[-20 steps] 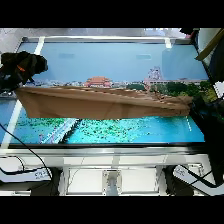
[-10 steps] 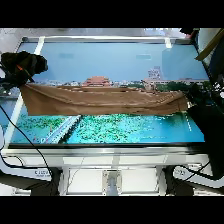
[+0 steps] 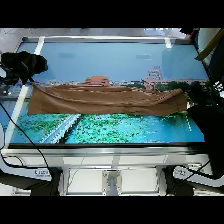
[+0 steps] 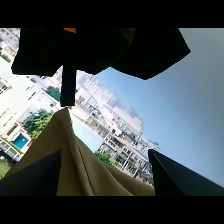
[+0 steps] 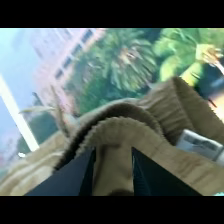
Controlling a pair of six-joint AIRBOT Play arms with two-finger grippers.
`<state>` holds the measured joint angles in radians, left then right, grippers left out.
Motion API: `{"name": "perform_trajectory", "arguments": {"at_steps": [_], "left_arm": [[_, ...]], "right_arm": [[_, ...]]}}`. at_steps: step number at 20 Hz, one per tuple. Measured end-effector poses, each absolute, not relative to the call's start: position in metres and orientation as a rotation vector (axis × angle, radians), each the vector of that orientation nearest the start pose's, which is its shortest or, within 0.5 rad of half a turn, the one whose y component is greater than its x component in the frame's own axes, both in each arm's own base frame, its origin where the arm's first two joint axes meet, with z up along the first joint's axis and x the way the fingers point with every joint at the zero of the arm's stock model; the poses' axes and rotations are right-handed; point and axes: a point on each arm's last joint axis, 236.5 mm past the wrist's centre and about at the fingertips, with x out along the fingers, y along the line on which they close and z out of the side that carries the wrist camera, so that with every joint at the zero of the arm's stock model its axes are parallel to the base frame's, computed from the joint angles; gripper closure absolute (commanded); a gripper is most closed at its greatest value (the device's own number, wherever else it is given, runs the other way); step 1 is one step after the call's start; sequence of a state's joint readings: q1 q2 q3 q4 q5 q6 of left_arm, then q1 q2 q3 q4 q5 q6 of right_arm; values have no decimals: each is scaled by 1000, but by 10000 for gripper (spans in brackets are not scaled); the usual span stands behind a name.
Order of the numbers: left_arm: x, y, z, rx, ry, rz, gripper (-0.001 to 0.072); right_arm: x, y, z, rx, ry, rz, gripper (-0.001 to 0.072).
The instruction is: Fold the clothes and pants, and hang the long-sleeved shirts on hangers.
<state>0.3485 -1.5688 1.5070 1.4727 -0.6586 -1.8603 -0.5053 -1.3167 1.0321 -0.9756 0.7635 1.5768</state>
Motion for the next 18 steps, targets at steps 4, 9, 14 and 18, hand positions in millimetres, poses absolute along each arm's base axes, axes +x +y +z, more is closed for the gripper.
{"name": "perform_trajectory", "arguments": {"at_steps": [4, 9, 14, 18], "left_arm": [[544, 167, 116, -448, 599, 327, 90], [541, 136, 194, -281, 479, 210, 93], [535, 107, 233, -205, 414, 144, 93], [536, 82, 240, -188, 405, 96, 93]], "right_arm": [[408, -135, -7, 774, 943, -302, 156], [392, -148, 0, 704, 998, -259, 152], [409, -162, 21, 646, 998, -197, 153], [412, -151, -8, 670, 1144, -85, 125]]}}
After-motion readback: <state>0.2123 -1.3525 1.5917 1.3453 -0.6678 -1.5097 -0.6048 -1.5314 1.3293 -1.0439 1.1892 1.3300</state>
